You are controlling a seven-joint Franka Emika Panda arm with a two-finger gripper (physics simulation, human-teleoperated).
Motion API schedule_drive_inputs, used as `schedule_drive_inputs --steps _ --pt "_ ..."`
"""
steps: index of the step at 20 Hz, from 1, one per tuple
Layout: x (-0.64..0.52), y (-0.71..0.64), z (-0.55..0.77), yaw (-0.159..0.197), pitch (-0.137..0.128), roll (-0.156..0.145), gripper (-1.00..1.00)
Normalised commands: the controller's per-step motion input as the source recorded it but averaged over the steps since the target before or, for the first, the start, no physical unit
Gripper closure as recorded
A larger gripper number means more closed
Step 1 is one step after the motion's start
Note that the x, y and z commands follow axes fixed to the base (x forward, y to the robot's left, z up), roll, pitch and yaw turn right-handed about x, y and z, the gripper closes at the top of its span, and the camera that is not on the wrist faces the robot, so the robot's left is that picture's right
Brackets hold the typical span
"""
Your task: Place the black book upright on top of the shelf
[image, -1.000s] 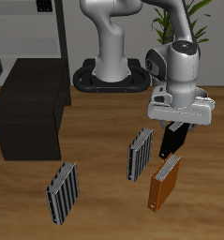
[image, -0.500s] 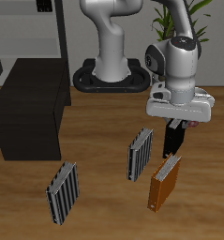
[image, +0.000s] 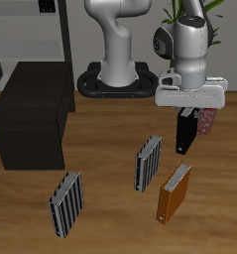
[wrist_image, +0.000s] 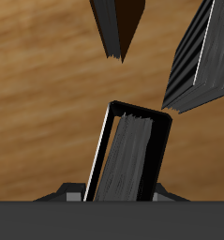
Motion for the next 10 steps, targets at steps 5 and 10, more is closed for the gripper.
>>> schedule_drive_inputs --steps 5,10 --pt "-0.17 -0.04 0.55 0.061 -0.024 0.040 1.00" --pt "-0.15 -0.10 0.58 0.063 -0.024 0.021 1.00"
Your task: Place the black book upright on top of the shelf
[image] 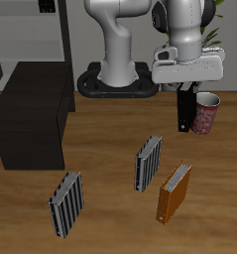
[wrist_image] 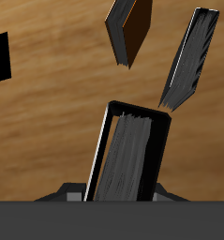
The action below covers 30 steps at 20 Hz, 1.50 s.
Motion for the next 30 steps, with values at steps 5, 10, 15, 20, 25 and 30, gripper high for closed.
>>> schedule_drive_inputs --steps 5,10,15,20,25,30 --pt "-0.23 -0.27 0.63 0.048 0.001 0.027 1.00" --pt "-0.14 -0.21 0.28 0.041 0.011 0.024 1.00" --pt "-0.03 -0.26 0.21 -0.008 0.082 0.038 1.00" --pt "-0.06 -0.51 0.29 0.031 -0.057 -0.058 1.00" --pt "-0.02 -0.74 0.32 -0.018 -0.015 -0.072 1.00" --pt "0.06 -0.72 0.23 -0.030 0.017 -0.055 1.00"
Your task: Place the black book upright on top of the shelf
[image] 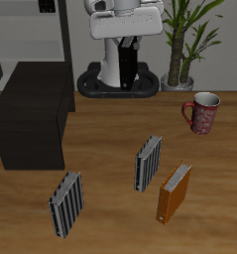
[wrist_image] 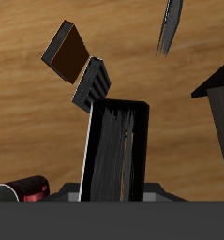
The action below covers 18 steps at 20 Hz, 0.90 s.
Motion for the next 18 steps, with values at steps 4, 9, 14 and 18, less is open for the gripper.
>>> schedule_drive_inputs --steps 4,9,14,18 --pt "0.06 -0.77 0.14 0.000 0.018 -0.058 1.00" --pt "0.01 -0.50 0.09 -0.024 0.032 -0.015 1.00" --pt "-0.06 -0.35 0.15 -0.020 -0.002 -0.006 1.00" --pt "-0.05 -0.35 0.14 -0.041 0.004 -0.014 1.00"
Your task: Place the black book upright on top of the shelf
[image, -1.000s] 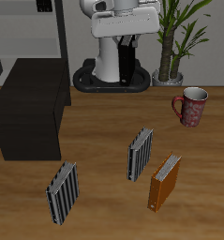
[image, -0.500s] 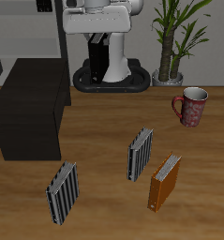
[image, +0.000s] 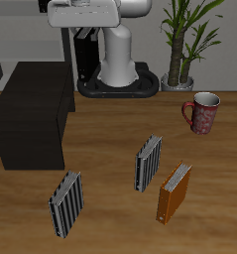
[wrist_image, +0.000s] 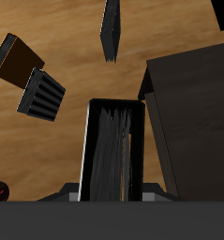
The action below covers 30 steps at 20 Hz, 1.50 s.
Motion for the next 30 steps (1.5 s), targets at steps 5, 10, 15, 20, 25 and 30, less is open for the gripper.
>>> schedule_drive_inputs --steps 5,10,15,20,25,30 --pt "-0.07 -0.42 0.12 -0.061 0.002 -0.020 1.00" --pt "0.00 -0.36 0.14 -0.009 -0.010 -0.045 1.00" --pt "-0.11 -0.43 0.26 -0.054 -0.033 -0.039 1.00" --pt "-0.09 -0.26 0.07 -0.023 -0.016 -0.028 1.00" --pt "0.01 -0.14 -0.10 -0.014 0.013 -0.011 1.00" --pt "0.00 -0.21 -0.07 -0.026 0.001 -0.025 1.00"
